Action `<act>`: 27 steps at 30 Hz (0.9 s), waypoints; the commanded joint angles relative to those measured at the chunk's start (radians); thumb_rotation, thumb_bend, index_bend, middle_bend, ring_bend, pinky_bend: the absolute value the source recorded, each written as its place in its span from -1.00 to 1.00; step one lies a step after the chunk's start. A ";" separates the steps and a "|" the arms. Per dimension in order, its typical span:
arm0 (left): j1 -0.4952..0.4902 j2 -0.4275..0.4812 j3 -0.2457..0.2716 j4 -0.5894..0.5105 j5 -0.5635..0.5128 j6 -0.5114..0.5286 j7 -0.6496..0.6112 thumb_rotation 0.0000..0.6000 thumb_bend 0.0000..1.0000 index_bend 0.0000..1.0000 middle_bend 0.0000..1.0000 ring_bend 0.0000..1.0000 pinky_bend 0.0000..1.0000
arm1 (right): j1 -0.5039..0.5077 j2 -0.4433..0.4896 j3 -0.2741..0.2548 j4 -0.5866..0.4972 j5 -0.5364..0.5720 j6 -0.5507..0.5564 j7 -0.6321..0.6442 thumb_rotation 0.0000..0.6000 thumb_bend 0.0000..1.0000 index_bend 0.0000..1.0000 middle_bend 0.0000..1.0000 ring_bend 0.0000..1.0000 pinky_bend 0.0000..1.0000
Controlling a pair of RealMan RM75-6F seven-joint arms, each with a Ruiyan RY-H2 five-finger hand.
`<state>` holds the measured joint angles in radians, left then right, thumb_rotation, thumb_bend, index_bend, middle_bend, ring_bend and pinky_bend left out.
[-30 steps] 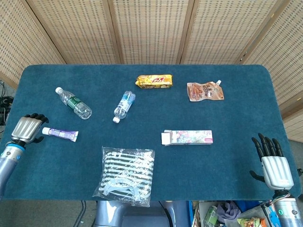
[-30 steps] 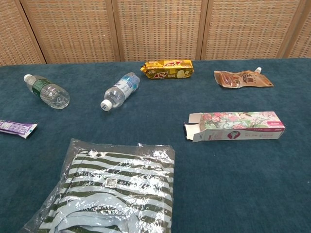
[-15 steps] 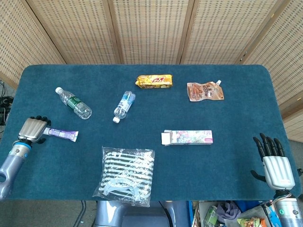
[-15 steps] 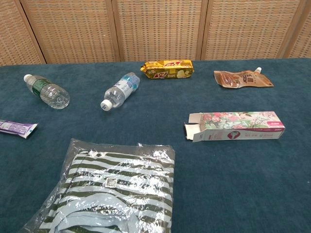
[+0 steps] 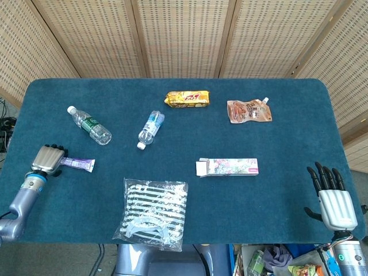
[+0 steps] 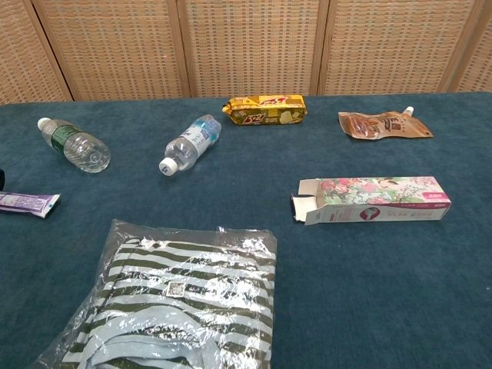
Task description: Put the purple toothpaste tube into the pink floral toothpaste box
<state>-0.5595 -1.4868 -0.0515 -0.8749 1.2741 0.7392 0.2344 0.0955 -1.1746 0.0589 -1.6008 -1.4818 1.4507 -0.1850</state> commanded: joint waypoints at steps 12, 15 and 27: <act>0.030 -0.064 0.024 0.080 0.194 0.338 -0.235 1.00 -0.38 0.67 0.41 0.24 0.27 | -0.002 -0.008 0.001 0.016 -0.021 0.021 0.015 1.00 -0.82 -1.00 -1.00 -1.00 -1.00; 0.031 -0.024 0.022 0.042 0.238 0.427 -0.269 1.00 -0.38 0.68 0.41 0.25 0.27 | -0.001 -0.010 0.000 0.015 -0.025 0.022 0.015 1.00 -0.82 -1.00 -1.00 -1.00 -1.00; 0.026 0.206 0.022 -0.220 0.361 0.614 -0.326 1.00 -0.38 0.69 0.41 0.25 0.27 | 0.037 0.001 0.002 -0.009 -0.045 -0.028 0.052 1.00 -0.82 -1.00 -1.00 -1.00 -1.00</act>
<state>-0.5291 -1.3278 -0.0296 -1.0464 1.6084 1.3321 -0.0834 0.1190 -1.1798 0.0574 -1.6009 -1.5258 1.4406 -0.1404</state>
